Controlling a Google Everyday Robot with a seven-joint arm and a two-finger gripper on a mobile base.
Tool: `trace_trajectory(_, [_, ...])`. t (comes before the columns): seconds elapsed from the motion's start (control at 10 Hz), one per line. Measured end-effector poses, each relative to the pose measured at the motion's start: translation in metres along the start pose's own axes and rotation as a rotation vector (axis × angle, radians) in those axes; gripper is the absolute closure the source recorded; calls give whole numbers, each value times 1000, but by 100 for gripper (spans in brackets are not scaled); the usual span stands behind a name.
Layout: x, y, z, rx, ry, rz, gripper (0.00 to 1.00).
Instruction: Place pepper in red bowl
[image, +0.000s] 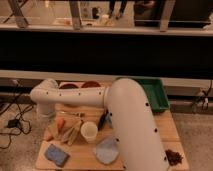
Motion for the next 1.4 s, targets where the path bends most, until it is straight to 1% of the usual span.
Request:
trace_trajectory(0.2, [13,2,4,2,-6,16,20])
trace_trajectory(0.4, [21,2,7,6,-15,28,20])
trace_trajectory(0.6, [23,-4,16,4,-27,27,20])
trace_trajectory(1.0, [19,-13,36,-11,-43,19,20])
trace_trajectory(1.3, [27,-13,38,-10,-37,29,20])
trace_trajectory(1.4, [35,-10,33,-6,-28,42,20])
